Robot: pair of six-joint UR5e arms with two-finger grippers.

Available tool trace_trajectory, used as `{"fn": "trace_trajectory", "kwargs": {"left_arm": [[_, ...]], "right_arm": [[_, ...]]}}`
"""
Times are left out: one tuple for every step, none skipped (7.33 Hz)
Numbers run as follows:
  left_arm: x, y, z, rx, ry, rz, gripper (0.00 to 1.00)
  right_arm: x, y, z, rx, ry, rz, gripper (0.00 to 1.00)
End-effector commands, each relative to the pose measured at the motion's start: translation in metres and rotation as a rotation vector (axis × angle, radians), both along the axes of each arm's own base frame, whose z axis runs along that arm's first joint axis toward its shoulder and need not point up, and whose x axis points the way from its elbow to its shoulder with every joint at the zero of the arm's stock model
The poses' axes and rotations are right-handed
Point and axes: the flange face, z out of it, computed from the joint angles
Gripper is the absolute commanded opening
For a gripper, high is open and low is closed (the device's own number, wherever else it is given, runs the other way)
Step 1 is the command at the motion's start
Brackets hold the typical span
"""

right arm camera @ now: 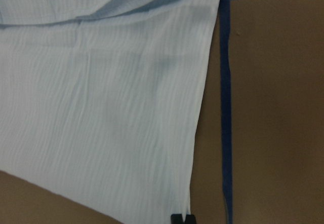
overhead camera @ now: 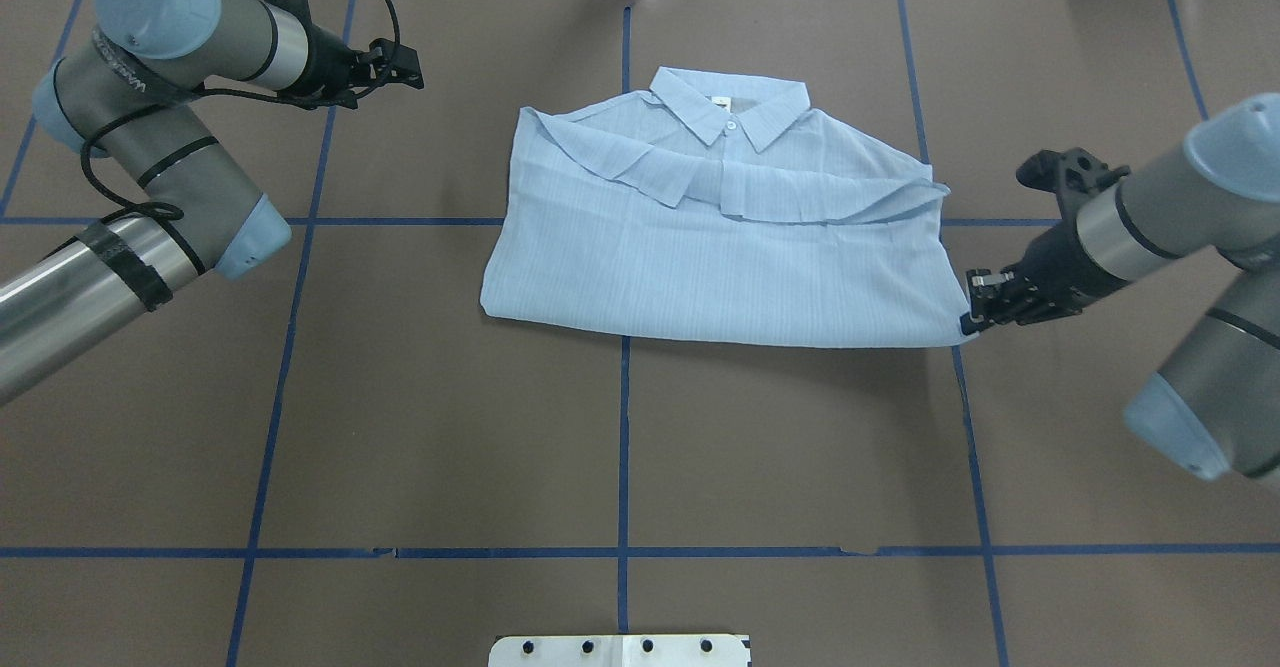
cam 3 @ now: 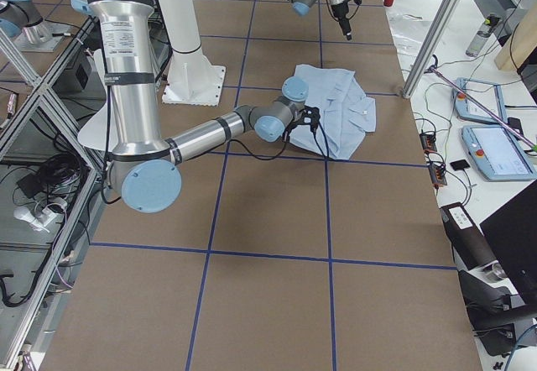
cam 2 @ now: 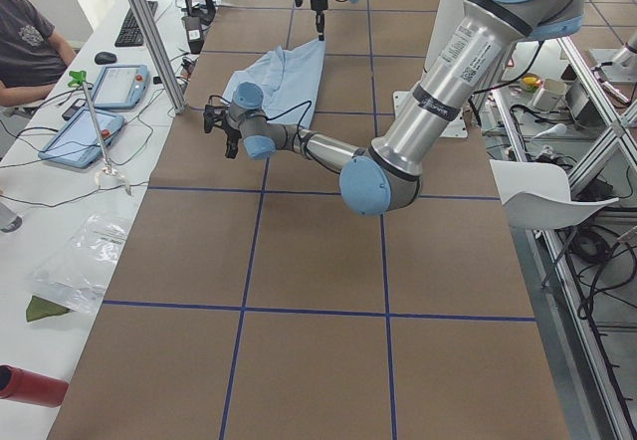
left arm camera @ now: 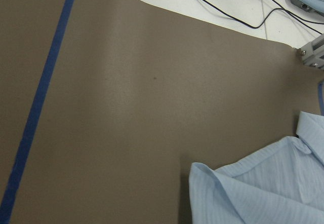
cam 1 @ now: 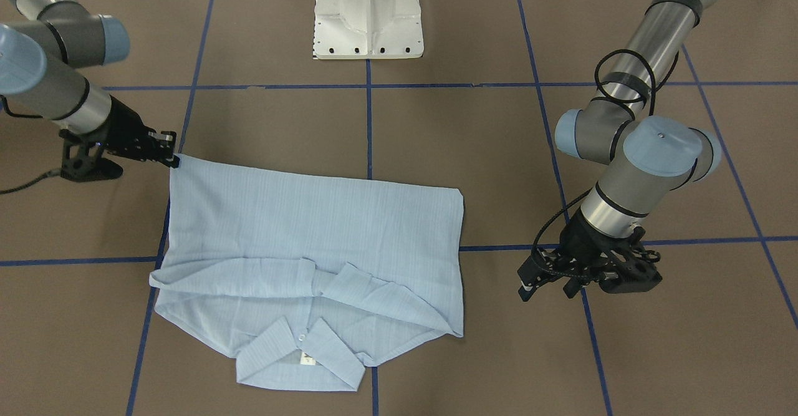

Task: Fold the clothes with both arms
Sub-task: 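Drag the folded shirt with the right gripper toward the robot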

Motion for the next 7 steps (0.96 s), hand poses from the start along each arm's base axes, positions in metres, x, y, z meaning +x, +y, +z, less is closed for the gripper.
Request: {"fn": "trace_trajectory", "kwargs": {"left_arm": [[-0.003, 0.004, 0.004, -0.001, -0.001, -0.001, 1.0], [-0.006, 0.008, 0.003, 0.004, 0.004, 0.0, 1.0], [-0.009, 0.014, 0.006, 0.007, 0.006, 0.001, 1.0], [-0.01, 0.015, 0.004, 0.012, 0.006, 0.002, 1.0], [-0.014, 0.015, 0.0, 0.02, 0.011, -0.003, 1.0], [-0.017, 0.02, 0.005, 0.017, 0.009, -0.003, 1.0], [-0.018, 0.023, 0.011, 0.013, 0.006, 0.002, 1.0]], "right_arm": [[0.031, 0.095, -0.019, -0.032, -0.054, -0.143, 0.0], [0.022, 0.14, -0.041, -0.024, -0.095, -0.269, 0.0], [0.001, 0.18, -0.064, -0.013, -0.138, -0.404, 0.0], [-0.025, 0.225, -0.078, -0.024, -0.16, -0.548, 0.0], [-0.042, 0.263, -0.092, -0.039, -0.175, -0.649, 0.0], [-0.047, 0.283, -0.099, -0.064, -0.172, -0.69, 0.0], [-0.048, 0.286, -0.099, -0.067, -0.173, -0.7, 0.44]]}}
